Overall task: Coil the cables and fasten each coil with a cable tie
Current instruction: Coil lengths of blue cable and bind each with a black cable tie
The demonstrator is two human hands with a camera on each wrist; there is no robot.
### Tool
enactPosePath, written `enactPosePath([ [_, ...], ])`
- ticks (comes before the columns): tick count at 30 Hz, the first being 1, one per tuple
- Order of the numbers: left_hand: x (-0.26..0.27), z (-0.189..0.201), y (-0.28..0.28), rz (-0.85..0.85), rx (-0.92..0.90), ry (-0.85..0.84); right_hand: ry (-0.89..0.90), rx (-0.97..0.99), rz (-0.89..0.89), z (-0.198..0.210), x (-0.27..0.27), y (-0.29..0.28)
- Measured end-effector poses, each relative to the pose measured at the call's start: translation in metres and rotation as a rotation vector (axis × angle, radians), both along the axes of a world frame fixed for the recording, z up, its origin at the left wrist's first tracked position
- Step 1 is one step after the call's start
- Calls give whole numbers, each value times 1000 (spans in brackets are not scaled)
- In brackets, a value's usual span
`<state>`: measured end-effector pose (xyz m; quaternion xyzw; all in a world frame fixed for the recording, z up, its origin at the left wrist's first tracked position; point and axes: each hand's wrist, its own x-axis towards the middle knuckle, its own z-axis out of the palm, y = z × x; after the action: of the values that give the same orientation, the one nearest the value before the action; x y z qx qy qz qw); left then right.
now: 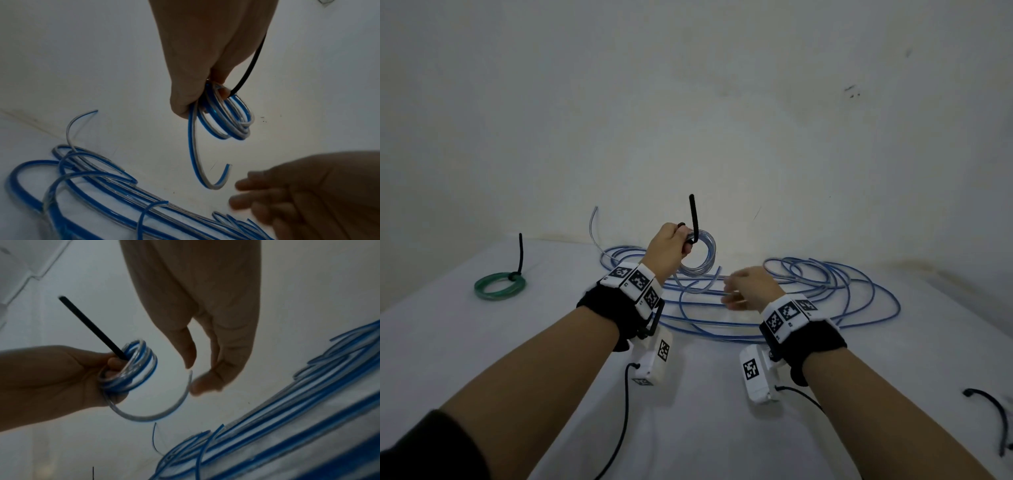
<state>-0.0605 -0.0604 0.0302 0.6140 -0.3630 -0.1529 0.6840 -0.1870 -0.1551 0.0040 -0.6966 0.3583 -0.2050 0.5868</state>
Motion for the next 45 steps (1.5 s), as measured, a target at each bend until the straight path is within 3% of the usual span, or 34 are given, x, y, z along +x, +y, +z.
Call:
enactPosePath([
  [3, -5, 1, -1, -26, -40, 27, 4, 180, 127, -3, 2, 10],
  [7, -8, 4, 2, -69, -9, -4, -224, 227, 92, -5, 6, 11],
  [13, -2, -2, 9, -117, 105, -119, -495, 163, -67, 6, 3, 1],
  [16, -2, -4, 10, -140, 139, -215, -556, 20, -86, 11, 1, 1],
  [19, -2, -3, 10, -126, 179, -338, -563, -166, -35, 14, -2, 3],
  [25, -1, 1, 11, -68, 266, -513, -527, -327, 89, 13, -3, 1],
  [31, -5, 0, 12, -83, 341, -627, -473, -500, 47, 10, 2, -1],
  [36, -8, -4, 13, -91, 324, -600, -390, -681, 27, 6, 8, -3],
  [45, -6, -6, 10, -71, 315, -537, -399, -669, 109, 2, 10, -4],
])
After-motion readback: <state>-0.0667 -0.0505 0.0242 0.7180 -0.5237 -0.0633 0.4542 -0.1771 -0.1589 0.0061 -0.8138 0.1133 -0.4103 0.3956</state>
